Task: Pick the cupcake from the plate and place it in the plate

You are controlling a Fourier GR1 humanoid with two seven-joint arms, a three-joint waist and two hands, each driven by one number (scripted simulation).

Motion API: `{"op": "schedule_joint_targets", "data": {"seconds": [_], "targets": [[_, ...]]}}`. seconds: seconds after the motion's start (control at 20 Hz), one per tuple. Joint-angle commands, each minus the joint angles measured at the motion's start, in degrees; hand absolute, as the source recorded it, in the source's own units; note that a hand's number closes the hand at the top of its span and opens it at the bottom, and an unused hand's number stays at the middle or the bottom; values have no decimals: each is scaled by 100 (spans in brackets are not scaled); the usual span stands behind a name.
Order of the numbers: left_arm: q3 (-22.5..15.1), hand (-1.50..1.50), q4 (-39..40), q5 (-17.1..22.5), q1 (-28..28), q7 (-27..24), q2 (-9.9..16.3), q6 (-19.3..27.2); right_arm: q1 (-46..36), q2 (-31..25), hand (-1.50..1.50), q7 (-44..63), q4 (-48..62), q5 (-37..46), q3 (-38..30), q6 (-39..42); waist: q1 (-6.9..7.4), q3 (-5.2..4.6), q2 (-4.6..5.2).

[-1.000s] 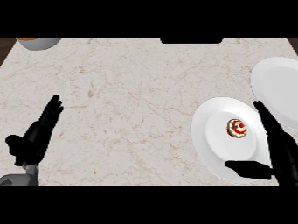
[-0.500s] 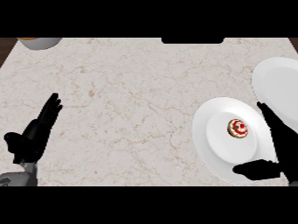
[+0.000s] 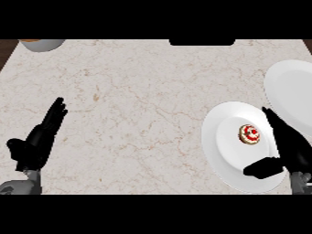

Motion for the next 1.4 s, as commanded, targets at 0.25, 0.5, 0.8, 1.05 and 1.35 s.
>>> {"op": "schedule_joint_targets", "data": {"seconds": [0.25,0.5,0.8,1.05,1.35], "targets": [[-19,0,-423,-315,12,360,-263,206,-543,446,-150,-219,1158,664,-216,129,16,1,1],[282,0,-45,-193,-143,218,-226,-198,-615,697,-150,-492,1401,944,-509,226,-3,0,-1],[141,0,-117,-422,-56,78,-375,-37,-541,719,150,-1718,2371,853,-361,29,5,2,6],[327,0,-170,-270,-37,231,-250,-320,-1128,1030,150,-1734,2685,1027,-516,-19,19,1,2],[370,0,-23,-326,-75,68,-247,-363,-1267,772,150,-2102,2616,1531,-606,-523,16,1,4]]}}
